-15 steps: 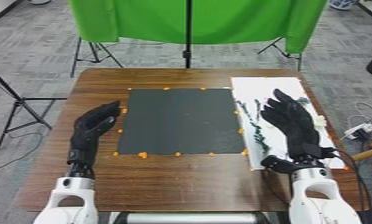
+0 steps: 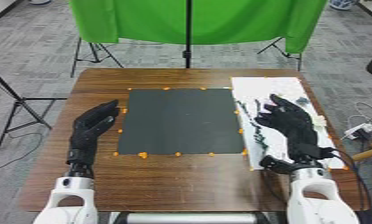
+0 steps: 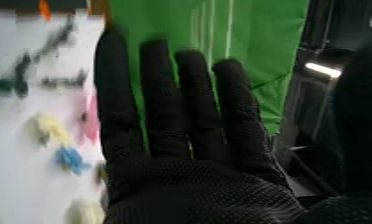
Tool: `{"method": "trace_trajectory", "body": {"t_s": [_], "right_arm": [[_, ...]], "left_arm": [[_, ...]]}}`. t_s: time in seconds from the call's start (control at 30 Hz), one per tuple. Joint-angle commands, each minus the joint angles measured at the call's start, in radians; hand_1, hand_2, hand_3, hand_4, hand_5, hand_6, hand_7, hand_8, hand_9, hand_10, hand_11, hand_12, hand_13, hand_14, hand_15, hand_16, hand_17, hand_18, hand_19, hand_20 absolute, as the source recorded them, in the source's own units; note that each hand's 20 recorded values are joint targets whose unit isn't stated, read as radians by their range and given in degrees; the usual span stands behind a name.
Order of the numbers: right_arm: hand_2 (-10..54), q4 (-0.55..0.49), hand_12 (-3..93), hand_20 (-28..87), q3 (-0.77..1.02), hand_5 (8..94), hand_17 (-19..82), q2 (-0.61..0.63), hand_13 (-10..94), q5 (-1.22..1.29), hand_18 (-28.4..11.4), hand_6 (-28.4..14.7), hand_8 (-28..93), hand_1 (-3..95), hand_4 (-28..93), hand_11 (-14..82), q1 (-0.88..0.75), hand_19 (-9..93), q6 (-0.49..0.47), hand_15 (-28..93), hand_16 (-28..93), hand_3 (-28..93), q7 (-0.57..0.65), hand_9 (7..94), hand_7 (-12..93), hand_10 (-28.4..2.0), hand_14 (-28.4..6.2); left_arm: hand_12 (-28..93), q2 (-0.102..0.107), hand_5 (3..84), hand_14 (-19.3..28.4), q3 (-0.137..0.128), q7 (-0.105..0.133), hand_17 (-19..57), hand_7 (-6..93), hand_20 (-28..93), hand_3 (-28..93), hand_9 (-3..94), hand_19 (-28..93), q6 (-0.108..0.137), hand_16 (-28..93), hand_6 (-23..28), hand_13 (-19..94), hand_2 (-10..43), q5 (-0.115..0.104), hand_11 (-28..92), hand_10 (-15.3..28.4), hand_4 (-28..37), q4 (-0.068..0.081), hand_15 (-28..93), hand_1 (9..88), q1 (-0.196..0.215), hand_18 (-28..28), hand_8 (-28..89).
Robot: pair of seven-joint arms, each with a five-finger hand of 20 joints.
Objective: Arrange flowers
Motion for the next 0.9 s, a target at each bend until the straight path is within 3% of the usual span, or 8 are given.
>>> {"method": "trace_trajectory", "body": {"t_s": [0.03, 0.07, 0.17, 0.3, 0.33, 0.57, 0.83, 0.9], "right_arm": [[-9.5, 0.030, 16.8, 48, -0.048, 57.7, 46, 0.165, 70, -1.021, -13.9, -0.6, -10, 32.8, -28, 14.9, 0.016, 55, 0.193, 25, 22, 66, 0.325, 67.2, 19, -13.7, -10.5], [-9.5, 0.007, 17.1, 48, -0.030, 58.3, 48, 0.185, 71, -1.050, -13.5, -0.6, -10, 33.2, -28, 15.0, -0.009, 57, 0.139, 27, 23, 64, 0.364, 67.6, 19, -13.8, -10.3], [-9.5, -0.017, 18.0, 45, -0.017, 58.5, 49, 0.254, 72, -1.093, -13.8, -1.4, -9, 37.8, -28, 15.8, -0.051, 64, 0.095, 32, 23, 50, 0.424, 67.6, 17, -14.1, -10.8], [-9.5, -0.016, 19.8, 41, -0.029, 59.9, 49, 0.327, 72, -1.136, -15.3, -2.3, -8, 55.4, -15, 17.2, -0.065, 72, 0.053, 39, 24, 5, 0.484, 66.4, 17, -14.8, -11.4], [-9.5, -0.023, 20.4, 41, -0.030, 60.9, 49, 0.346, 72, -1.133, -15.5, -2.2, -8, 56.9, -13, 18.1, -0.068, 74, 0.011, 41, 25, 0, 0.505, 66.3, 17, -15.0, -11.5], [-9.5, -0.027, 22.4, 38, -0.078, 65.1, 54, 0.433, 75, -1.144, -13.4, -2.8, -7, 61.8, -5, 22.0, -0.046, 80, -0.144, 48, 25, -11, 0.603, 68.6, 18, -15.3, -10.3], [-9.5, 0.027, 23.0, 35, -0.190, 68.9, 58, 0.444, 79, -1.149, -11.0, -3.7, -6, 64.8, 7, 24.2, 0.046, 82, -0.169, 49, 25, -19, 0.654, 72.0, 20, -15.8, -9.0], [-9.5, 0.054, 23.1, 34, -0.230, 71.2, 60, 0.445, 82, -1.153, -9.9, -3.4, -6, 64.7, 9, 25.5, 0.084, 83, -0.159, 48, 25, -19, 0.659, 74.4, 21, -14.7, -8.0]], "left_arm": [[15, 0.001, 51.8, 16.0, -0.005, -0.019, 1.7, 15.6, 20, 64, 47.2, 7, 0.018, 3, -1.0, 34, -8.2, -0.002, 19, 12.1, -14.2, -0.010, 23, 33.5, 0.022, 14.4, -7], [15, 0.000, 51.8, 16.0, -0.005, -0.019, 1.7, 15.6, 20, 64, 47.2, 8, 0.017, 3, -1.0, 34, -8.2, 0.002, 19, 12.1, -14.2, -0.010, 23, 33.4, 0.022, 14.4, -7], [15, -0.003, 51.6, 16.0, -0.006, -0.020, 1.8, 15.6, 20, 64, 47.1, 7, 0.023, 3, -1.0, 34, -8.1, 0.003, 19, 12.2, -14.3, -0.014, 23, 33.5, 0.025, 14.3, -7], [15, 0.002, 51.6, 16.0, -0.006, -0.023, 1.7, 15.6, 20, 64, 47.1, 7, 0.029, 3, -0.9, 34, -8.2, -0.001, 19, 12.2, -14.3, -0.016, 23, 33.5, 0.032, 14.3, -7], [15, 0.003, 51.7, 16.0, -0.006, -0.025, 1.7, 15.6, 20, 64, 47.1, 7, 0.029, 3, -0.9, 34, -8.2, -0.001, 19, 12.2, -14.2, -0.017, 23, 33.5, 0.033, 14.3, -7], [15, 0.011, 51.5, 15.9, -0.003, -0.028, 1.7, 15.6, 20, 64, 46.9, 7, 0.030, 3, -0.9, 34, -8.1, 0.001, 19, 12.1, -14.1, -0.021, 23, 33.8, 0.034, 14.3, -7], [15, 0.012, 51.5, 15.9, -0.011, -0.042, 1.6, 15.5, 20, 64, 46.8, 7, 0.029, 3, -0.8, 34, -8.4, 0.001, 19, 12.1, -14.0, -0.029, 23, 33.8, 0.047, 14.3, -7], [15, 0.012, 51.4, 15.9, -0.013, -0.044, 1.6, 15.5, 20, 64, 46.8, 7, 0.027, 3, -0.8, 34, -8.4, 0.002, 19, 12.0, -14.0, -0.029, 23, 33.9, 0.048, 14.3, -7]]}}
